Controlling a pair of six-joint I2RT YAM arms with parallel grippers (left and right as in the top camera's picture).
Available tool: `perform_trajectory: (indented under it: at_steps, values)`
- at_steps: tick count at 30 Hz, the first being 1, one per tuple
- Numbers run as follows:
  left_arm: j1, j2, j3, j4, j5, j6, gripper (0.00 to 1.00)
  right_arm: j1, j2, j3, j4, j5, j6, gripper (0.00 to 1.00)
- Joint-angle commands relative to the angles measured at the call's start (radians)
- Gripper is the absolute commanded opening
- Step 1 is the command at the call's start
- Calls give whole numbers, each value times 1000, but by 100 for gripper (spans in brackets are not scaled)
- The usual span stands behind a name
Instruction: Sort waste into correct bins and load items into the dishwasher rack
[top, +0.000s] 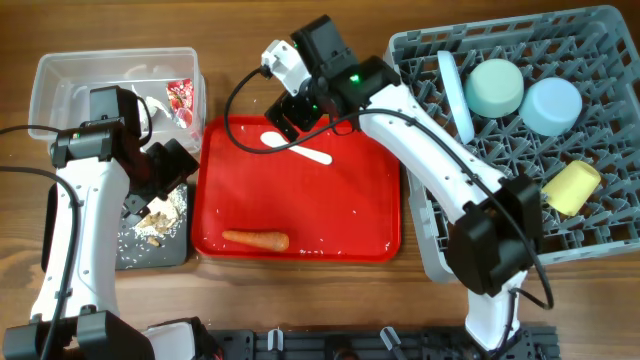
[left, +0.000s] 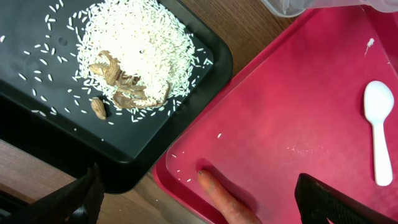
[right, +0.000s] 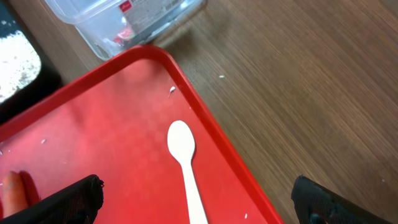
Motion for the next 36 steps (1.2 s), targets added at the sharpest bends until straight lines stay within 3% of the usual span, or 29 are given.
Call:
perform_trajectory:
  at_steps: [1,10,28,31,34,36]
  values:
    - [5,-18,0,-5,-6,-18,100,30,79,16,7,-6,-29,100]
    - [5,-18,0,-4,-6,-18,100,53,192,16,49,-6,-33,92]
    - [5,-18,0,4,-6,-18,100,90,343,3,129,-6,-8,88]
    - [5,-18,0,4,-6,-18,100,91,353,3,132,-5,-8,80]
    - [5,-18,0,4,-6,-18,100,91,358,3,127,-5,3,59]
    - [5,-18,0,4,-6,-18,100,91,358,3,127,11,33,56]
